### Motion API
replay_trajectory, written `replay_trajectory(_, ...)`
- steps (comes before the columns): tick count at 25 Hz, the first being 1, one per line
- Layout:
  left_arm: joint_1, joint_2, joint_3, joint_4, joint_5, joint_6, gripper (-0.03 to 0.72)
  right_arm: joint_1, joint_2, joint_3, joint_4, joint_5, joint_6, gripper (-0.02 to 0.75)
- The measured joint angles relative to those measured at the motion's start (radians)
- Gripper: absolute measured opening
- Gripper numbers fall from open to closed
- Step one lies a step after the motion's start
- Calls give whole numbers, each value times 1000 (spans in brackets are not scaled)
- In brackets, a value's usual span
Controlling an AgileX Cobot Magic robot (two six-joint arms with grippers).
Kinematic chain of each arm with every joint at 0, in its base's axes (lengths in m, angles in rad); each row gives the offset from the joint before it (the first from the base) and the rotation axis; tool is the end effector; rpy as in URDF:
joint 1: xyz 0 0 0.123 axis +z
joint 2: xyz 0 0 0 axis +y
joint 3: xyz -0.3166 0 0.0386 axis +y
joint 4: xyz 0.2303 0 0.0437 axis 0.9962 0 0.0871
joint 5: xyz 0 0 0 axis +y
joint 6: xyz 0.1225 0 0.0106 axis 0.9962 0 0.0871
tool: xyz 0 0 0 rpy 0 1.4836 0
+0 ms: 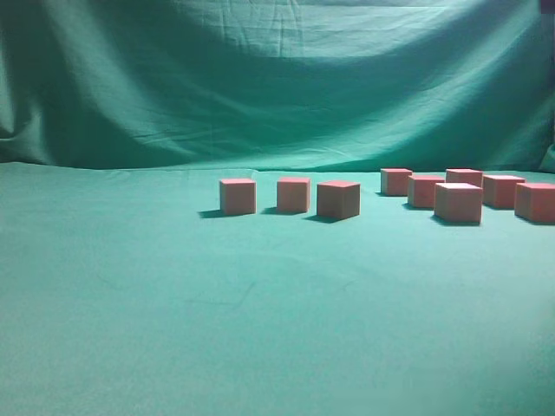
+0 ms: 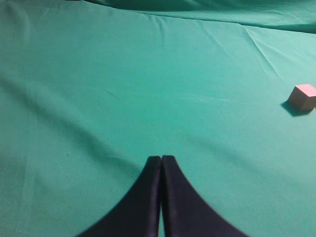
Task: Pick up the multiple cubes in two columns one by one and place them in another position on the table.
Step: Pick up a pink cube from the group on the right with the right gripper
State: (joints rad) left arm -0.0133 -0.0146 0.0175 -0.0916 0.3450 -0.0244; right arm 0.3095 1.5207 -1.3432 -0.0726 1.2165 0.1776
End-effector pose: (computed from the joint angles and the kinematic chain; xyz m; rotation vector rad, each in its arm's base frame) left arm 0.0320 -0.0042 0.1684 -0.0673 1.8303 -0.1155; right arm 0.2779 0.0801 0.3251 -0.2121 2.8605 -0.0076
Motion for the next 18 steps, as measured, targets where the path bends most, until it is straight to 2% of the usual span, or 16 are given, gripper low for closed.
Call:
replay_trajectory(3, 0, 0, 0, 0, 0, 0, 0, -41, -20, 151, 15, -106, 5, 525)
replay_trajectory(9, 0, 0, 0, 0, 0, 0, 0, -47, -20, 370, 26, -376, -6, 525)
replay_trajectory(18, 0, 0, 0, 0, 0, 0, 0, -47, 100, 418, -27, -538, -8, 525)
